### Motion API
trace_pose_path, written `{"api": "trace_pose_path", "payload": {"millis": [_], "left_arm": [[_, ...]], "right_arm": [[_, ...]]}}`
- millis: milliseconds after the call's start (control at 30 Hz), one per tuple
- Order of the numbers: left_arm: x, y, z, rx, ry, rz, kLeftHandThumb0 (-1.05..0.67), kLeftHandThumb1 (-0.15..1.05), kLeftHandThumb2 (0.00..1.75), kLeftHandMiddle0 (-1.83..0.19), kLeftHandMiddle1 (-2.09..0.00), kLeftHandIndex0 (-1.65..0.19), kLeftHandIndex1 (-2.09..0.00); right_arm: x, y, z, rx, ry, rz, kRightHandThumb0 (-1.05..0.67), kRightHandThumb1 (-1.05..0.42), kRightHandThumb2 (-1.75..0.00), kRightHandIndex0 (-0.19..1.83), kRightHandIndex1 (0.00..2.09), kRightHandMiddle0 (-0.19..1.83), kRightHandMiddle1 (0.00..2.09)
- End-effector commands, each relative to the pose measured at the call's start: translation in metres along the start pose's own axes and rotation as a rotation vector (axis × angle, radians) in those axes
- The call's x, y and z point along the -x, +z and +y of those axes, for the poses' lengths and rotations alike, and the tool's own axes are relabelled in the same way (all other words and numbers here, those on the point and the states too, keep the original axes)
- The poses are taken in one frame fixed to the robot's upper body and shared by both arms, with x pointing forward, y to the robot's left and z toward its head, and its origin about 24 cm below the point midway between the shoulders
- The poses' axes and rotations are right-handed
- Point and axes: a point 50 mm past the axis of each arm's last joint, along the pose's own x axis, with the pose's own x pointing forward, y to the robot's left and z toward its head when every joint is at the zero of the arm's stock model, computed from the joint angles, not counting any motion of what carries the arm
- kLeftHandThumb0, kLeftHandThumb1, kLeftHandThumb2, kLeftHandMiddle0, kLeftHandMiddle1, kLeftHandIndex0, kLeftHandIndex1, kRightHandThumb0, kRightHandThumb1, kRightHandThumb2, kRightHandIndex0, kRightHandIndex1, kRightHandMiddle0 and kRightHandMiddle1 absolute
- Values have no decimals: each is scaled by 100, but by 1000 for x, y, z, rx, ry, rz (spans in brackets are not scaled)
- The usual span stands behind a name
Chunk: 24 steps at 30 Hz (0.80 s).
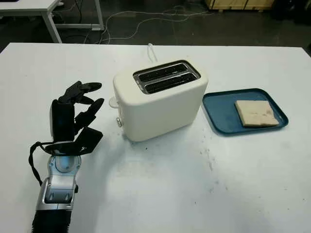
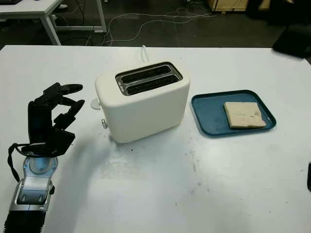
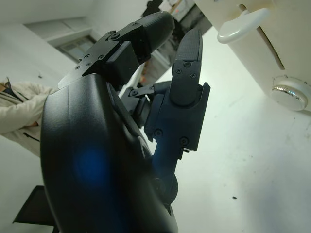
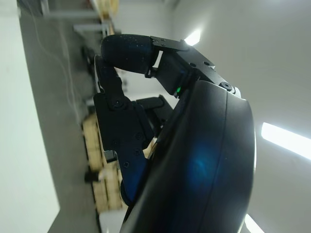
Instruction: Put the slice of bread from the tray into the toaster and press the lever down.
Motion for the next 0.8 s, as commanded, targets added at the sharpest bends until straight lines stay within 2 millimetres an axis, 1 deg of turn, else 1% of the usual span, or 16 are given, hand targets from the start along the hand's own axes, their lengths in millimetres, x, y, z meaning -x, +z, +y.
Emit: {"api": "trace_pose_path", "payload": {"millis": [0, 100, 200, 300, 367, 400, 433, 467, 500, 533, 567, 600, 633, 700, 733, 767], "left_arm": [[1, 1, 1, -6, 5, -2, -47, 92, 17, -61, -125, -73, -52], [1, 2, 2, -6, 11, -2, -46, 92, 17, -61, -125, -74, -52], [1, 1, 2, -9, 9, -5, -46, 92, 17, -61, -125, -74, -51], [2, 1, 3, -7, 6, -6, -45, 92, 17, -61, -125, -74, -51], [2, 1, 4, -13, 7, -5, -46, 92, 18, -61, -125, -74, -51], [2, 1, 4, -13, 9, -6, -46, 92, 18, -61, -125, -75, -51], [2, 1, 3, -9, 11, -9, -45, 92, 17, -61, -125, -75, -51], [2, 1, 3, -6, 13, -11, -45, 92, 17, -62, -125, -75, -51], [2, 1, 3, -4, 13, -12, -45, 92, 16, -61, -124, -75, -51], [2, 1, 4, -3, 12, -11, -45, 92, 17, -61, -124, -75, -51], [2, 0, 4, -2, 12, -11, -45, 92, 17, -61, -124, -75, -51], [2, 0, 4, -2, 12, -12, -45, 92, 17, -60, -124, -75, -51], [2, 0, 4, -1, 13, -12, -46, 92, 17, -60, -123, -75, -51], [3, -1, 4, -5, 14, -10, -46, 92, 17, -60, -123, -75, -50], [3, -1, 4, -5, 15, -10, -46, 92, 17, -60, -123, -75, -51], [3, -1, 4, -3, 15, -12, -46, 92, 17, -60, -122, -75, -51]], "right_arm": [[-8, 5, -2, -36, 27, -15, -45, -92, -7, 79, 175, 78, 149], [-14, 10, 4, -43, 90, -22, -43, -92, -5, 80, 175, 78, 149], [-13, 9, 14, -62, 130, -18, -39, -92, -5, 82, 174, 77, 152], [-9, 4, 23, -89, 157, -14, -33, -92, -7, 88, 165, 86, 136], [-5, 1, 27, -91, 168, -14, -32, -92, -7, 89, 164, 87, 133], [-2, 0, 28, -87, 174, -14, -33, -92, -8, 87, 166, 86, 135], [1, -2, 30, -84, 187, -4, -33, -92, -9, 83, 171, 79, 146], [3, -5, 32, -72, 199, 13, -32, -92, -10, 81, 173, 75, 152], [6, -7, 34, -53, 210, 34, -32, -92, -10, 80, 174, 74, 153], [9, -10, 36, -28, 219, 58, -32, -92, -10, 83, 167, 80, 137], [12, -12, 39, -4, 226, 75, -32, -92, -9, 88, 158, 91, 113], [15, -14, 42, 11, 231, 86, -30, -92, -7, 91, 151, 99, 96], [19, -18, 46, 16, 242, 105, -28, -91, -4, 92, 146, 103, 88], [28, -23, 54, 36, 284, 156, -28, -87, -1, 89, 143, 101, 89], [33, -25, 58, 45, 305, 173, -30, -85, -1, 93, 123, 104, 71], [39, -27, 63, 53, 321, 183, -30, -82, -1, 104, 84, 111, 41]]}}
